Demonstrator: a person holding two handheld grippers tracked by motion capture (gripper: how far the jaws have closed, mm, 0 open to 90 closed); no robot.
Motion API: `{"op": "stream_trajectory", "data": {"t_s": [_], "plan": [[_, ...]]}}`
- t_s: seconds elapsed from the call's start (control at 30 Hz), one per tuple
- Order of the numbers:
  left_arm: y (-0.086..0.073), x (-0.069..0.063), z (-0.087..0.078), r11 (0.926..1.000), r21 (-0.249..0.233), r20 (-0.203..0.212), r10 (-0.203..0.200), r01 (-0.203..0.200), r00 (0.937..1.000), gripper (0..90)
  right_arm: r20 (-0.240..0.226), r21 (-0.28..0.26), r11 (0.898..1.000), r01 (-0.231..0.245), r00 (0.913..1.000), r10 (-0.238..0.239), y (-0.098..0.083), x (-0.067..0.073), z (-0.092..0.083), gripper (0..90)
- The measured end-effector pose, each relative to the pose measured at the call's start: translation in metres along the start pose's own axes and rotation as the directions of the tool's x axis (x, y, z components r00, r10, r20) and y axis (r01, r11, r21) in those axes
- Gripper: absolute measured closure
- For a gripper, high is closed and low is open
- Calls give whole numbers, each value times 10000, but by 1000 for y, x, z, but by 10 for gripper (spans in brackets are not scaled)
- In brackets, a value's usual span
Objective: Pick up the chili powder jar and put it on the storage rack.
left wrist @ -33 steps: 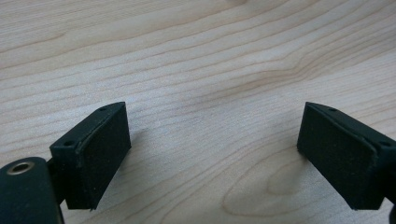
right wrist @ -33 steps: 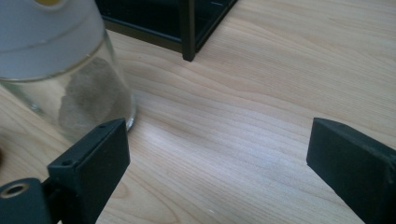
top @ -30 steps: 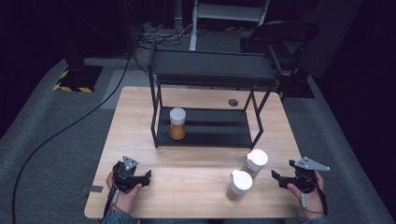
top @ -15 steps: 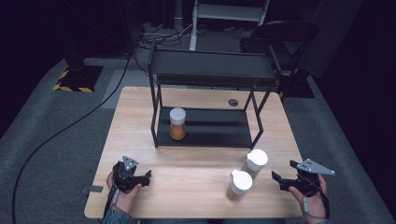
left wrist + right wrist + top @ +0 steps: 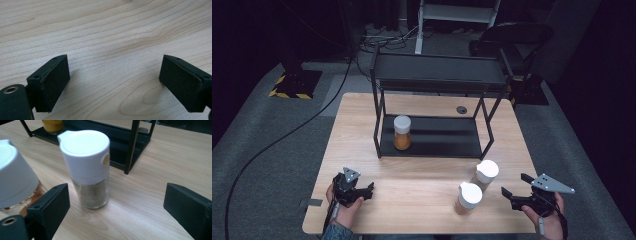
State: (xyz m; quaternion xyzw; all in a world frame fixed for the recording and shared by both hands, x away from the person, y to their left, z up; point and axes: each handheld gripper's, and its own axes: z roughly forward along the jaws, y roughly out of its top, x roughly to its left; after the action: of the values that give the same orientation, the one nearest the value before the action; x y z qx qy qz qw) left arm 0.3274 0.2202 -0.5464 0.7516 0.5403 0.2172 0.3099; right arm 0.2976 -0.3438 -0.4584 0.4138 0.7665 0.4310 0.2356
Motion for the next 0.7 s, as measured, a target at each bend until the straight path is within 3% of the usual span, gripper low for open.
{"op": "stream_trajectory", "data": {"t_s": [0.7], "plan": [[0, 0, 0, 10000, 2, -16, -12, 12, 10000, 94, -590, -578, 9968, 550, 9965, -584, 15, 33, -15, 68]]}}
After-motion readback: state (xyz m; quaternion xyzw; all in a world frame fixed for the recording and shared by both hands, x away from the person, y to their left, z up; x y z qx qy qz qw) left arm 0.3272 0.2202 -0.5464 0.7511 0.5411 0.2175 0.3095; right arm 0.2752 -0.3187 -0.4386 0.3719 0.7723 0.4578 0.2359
